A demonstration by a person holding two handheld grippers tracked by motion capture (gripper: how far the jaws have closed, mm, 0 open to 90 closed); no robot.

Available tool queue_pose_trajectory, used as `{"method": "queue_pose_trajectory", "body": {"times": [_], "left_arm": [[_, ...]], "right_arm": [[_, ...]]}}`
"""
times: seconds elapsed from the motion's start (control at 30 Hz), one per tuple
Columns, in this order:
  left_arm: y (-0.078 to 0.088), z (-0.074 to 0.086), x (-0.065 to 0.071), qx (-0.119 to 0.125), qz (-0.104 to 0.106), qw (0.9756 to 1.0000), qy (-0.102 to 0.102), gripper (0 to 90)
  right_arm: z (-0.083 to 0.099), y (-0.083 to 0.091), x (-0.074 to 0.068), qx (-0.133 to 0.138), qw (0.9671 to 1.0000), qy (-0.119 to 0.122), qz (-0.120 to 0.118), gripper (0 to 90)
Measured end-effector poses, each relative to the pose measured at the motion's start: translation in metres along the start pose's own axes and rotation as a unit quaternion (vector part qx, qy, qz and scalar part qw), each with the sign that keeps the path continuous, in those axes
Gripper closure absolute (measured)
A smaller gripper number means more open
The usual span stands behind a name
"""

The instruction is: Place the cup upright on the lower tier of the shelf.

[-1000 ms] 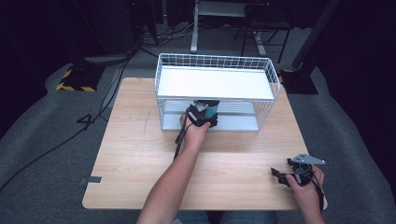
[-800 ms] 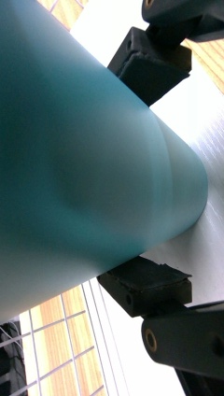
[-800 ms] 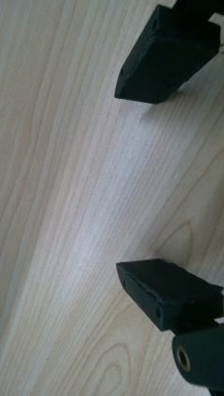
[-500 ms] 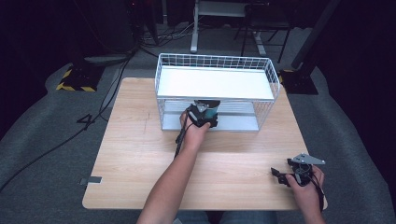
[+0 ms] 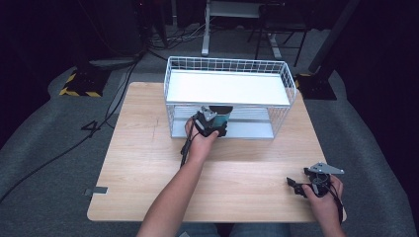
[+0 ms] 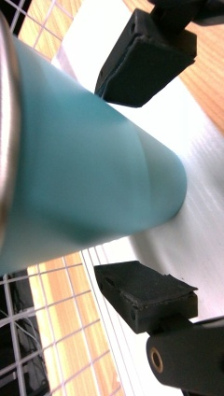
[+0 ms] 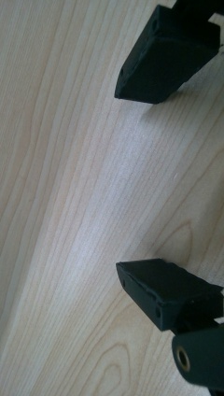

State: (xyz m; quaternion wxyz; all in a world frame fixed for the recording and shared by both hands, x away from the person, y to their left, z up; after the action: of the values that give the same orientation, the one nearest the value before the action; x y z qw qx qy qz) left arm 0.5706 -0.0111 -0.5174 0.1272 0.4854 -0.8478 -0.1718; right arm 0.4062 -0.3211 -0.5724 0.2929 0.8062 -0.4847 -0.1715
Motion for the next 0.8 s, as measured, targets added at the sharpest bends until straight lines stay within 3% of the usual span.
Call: {"method": "queue_pose_trajectory", "body": {"times": [0.23,0.43,0.8], "left_arm": [[0.026,0.001,-0.003,0.004,0.006,1.0000,0.007,15.5],[0.042,0.000,-0.002,0.006,0.013,0.9999,0.001,15.7],[0.086,0.001,0.007,-0.003,0.033,0.9991,-0.027,17.9]], "right_arm": [[0.000,0.000,0.000,0.000,1.0000,0.000,0.000,14.2],[0.000,0.000,0.000,0.000,1.0000,0.000,0.000,14.2],[0.000,0.000,0.000,0.000,1.0000,0.000,0.000,14.2]]}}
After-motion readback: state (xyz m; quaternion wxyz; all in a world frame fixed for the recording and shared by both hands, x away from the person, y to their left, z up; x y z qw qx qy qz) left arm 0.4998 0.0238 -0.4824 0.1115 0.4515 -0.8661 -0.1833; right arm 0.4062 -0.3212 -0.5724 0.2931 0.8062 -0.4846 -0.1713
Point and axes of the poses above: each handheld gripper's, and its own axes: y roughly backward along the jaws, z roughly out of its underside, x roughly to its right, the point moved 10 cm from there along -y, roughly forward along the jaws, and after that the axes turned 3 degrees about x, right-handed, at the moved point
